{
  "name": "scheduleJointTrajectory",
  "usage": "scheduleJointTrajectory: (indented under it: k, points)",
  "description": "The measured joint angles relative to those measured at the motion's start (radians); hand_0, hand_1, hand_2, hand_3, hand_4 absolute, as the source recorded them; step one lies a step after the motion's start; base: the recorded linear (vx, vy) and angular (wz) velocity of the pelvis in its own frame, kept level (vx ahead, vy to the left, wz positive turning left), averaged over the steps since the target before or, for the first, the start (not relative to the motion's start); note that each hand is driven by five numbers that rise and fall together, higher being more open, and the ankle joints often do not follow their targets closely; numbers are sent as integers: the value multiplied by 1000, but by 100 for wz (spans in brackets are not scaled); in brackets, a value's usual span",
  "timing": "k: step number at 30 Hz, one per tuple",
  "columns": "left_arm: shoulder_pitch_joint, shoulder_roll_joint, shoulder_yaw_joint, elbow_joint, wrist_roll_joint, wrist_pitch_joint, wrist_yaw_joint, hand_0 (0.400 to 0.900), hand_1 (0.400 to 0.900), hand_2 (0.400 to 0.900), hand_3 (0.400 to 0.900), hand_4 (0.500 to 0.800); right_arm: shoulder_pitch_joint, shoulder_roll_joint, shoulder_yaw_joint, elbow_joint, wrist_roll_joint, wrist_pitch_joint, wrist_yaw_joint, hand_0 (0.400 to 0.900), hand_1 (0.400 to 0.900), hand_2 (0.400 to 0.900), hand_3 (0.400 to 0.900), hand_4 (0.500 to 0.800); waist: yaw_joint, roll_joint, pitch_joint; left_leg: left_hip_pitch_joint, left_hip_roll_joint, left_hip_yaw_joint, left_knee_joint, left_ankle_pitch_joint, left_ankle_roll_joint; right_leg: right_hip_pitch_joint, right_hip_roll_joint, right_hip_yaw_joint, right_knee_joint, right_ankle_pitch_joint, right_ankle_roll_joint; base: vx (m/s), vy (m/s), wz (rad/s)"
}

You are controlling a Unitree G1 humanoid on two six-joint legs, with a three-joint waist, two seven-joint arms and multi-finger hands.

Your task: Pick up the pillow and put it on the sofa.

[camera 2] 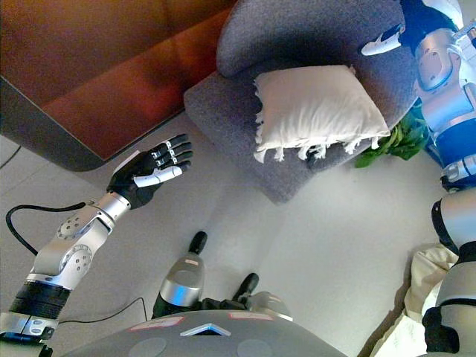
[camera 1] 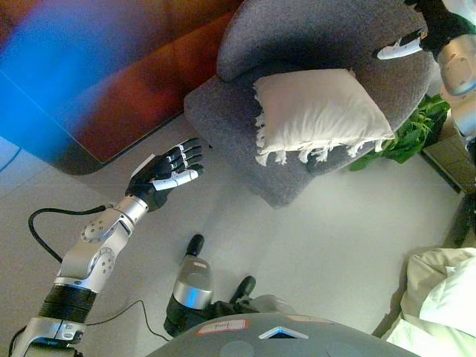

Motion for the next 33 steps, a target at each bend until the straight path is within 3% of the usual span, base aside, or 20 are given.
scheduleJointTrajectory:
  k: [4, 7, 15, 19, 21, 25, 33]
  points:
    - [0, -4, 0, 0, 2, -2, 10, 900, 900, 900, 900, 800, 91, 19, -86, -78, 44, 5, -3, 900, 900, 900, 900, 800, -9, 1, 0, 18, 1, 13, -7, 0, 1, 6, -2, 20, 0, 1, 1, -57, 70, -17]
    - [5, -12, 0, 0, 4, -11, 34, 900, 900, 900, 900, 800, 222, 82, -183, -179, 60, 12, -18, 900, 900, 900, 900, 800, -32, 6, -2, 44, 4, 35, -16, 0, 1, 13, -3, 41, 1, 3, 1, -63, 61, -23]
    - [24, -84, 7, 6, 44, -54, 87, 900, 900, 900, 900, 800, 606, 236, -311, -403, 79, 16, -28, 900, 900, 900, 900, 800, -137, 66, -33, 77, 13, 101, -45, 3, 9, 0, -6, 107, 6, 16, 1, -75, 44, -26]
    - [25, -106, 8, 19, 68, -84, 97, 900, 900, 900, 900, 800, 711, 255, -328, -422, 78, 14, -22, 900, 900, 900, 900, 800, -194, 89, -45, 94, 18, 131, -55, 4, 10, -5, -5, 136, 5, 21, 1, -99, 63, -27]
    - [38, -131, 16, 25, 82, -94, 104, 900, 900, 900, 900, 800, 804, 321, -408, -445, 78, -3, -33, 900, 900, 900, 900, 800, -196, 96, -53, 109, 24, 158, -55, -5, 7, -5, -2, 161, 7, 22, 0, -67, 62, -22]
    - [73, -165, 31, 43, 82, -109, 119, 900, 900, 900, 900, 800, 919, 373, -421, -467, 79, -10, -28, 900, 900, 900, 900, 800, -247, 119, -71, 118, 26, 177, -56, -10, 8, -7, -2, 176, 6, 22, -1, -58, 45, -18]
    - [109, -214, 51, 107, 83, -129, 120, 900, 900, 900, 900, 800, 1043, 447, -428, -467, 81, -10, -25, 900, 900, 900, 900, 800, -292, 153, -116, 125, 36, 213, -63, -16, 8, -19, 1, 211, 5, 31, -2, -65, 45, -12]
